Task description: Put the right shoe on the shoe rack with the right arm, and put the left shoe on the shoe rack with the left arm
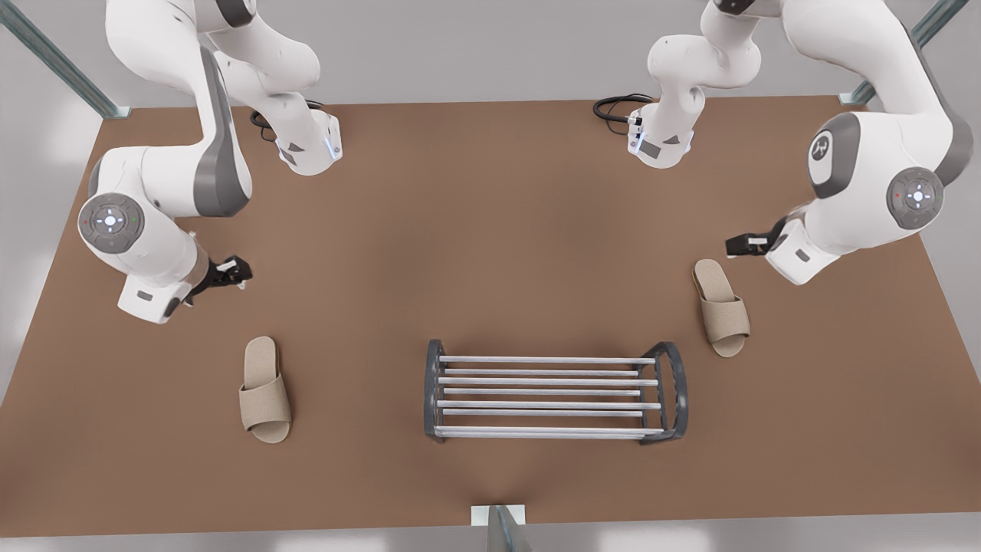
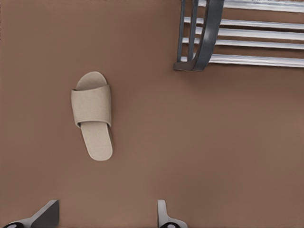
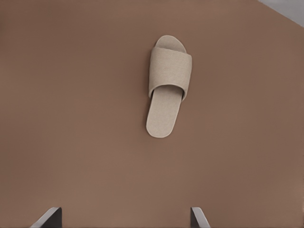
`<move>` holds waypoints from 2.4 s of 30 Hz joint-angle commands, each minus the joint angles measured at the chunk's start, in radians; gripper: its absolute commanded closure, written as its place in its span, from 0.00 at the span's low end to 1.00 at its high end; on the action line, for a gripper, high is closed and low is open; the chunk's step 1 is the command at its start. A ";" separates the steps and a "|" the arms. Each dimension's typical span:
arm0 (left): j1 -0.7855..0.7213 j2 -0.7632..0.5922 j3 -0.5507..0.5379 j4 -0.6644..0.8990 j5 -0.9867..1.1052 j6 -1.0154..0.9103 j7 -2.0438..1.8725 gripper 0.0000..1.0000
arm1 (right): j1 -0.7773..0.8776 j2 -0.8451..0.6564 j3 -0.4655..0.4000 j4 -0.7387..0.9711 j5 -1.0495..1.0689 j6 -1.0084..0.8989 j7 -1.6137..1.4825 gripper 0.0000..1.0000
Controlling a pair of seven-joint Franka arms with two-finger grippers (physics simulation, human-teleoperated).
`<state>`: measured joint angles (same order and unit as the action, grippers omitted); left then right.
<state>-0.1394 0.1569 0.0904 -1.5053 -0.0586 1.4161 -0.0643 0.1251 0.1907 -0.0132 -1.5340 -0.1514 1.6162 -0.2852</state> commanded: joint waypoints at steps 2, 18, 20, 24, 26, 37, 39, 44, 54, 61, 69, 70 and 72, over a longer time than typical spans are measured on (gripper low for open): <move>-0.002 0.000 0.000 -0.007 -0.001 0.020 -0.022 0.00 | -0.004 0.045 -0.005 0.018 -0.008 0.081 -0.026 0.00; -0.032 -0.086 0.420 -0.817 -1.934 1.276 2.350 0.00 | -0.532 0.256 0.001 -0.431 0.777 1.039 -1.644 0.00; -0.019 -0.089 0.420 -0.819 -2.107 1.252 2.425 0.00 | -0.519 0.277 0.007 -0.433 0.816 1.131 -1.692 0.00; -0.011 -0.068 0.361 -0.954 -2.578 1.156 2.579 0.00 | -0.484 0.299 0.025 -0.442 0.918 1.163 -1.766 0.00; -0.011 -0.059 0.282 -0.997 -2.796 1.155 2.579 0.00 | -0.438 0.317 0.036 -0.440 1.331 1.219 -2.160 0.00; 0.015 -0.086 0.229 -1.038 -2.976 1.192 2.309 0.00 | -0.341 0.339 0.038 -0.477 1.676 1.216 -2.332 0.00; 0.009 -0.105 0.227 -1.047 -2.977 1.241 2.148 0.00 | -0.334 0.343 0.038 -0.474 1.687 1.216 -2.332 0.00; 0.004 -0.102 0.153 -1.049 -2.974 1.333 1.591 0.00 | -0.320 0.377 0.039 -0.443 1.731 1.214 -2.329 0.00; 0.029 -0.077 0.132 -1.052 -2.937 1.342 1.189 0.00 | -0.311 0.411 0.053 -0.387 1.793 1.203 -2.324 0.00; 0.030 -0.025 0.132 -1.046 -2.934 1.281 1.161 0.00 | -0.291 0.437 0.053 -0.347 1.814 1.203 -2.320 0.00; 0.050 0.026 0.132 -1.009 -2.922 1.255 1.158 0.00 | -0.277 0.467 0.053 -0.296 1.828 1.203 -2.318 0.00; 0.052 0.030 0.132 -1.000 -2.920 1.255 1.158 0.00 | -0.277 0.475 0.053 -0.291 1.830 1.203 -2.318 0.00; 0.057 0.030 0.132 -0.994 -2.920 1.253 1.158 0.00 | -0.271 0.480 0.053 -0.281 1.830 1.203 -2.303 0.00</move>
<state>-0.0834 0.1874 0.2222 -2.5020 -2.8973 2.6852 1.2681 -0.1472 0.6692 0.0400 -1.8174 1.6766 2.8207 -2.5103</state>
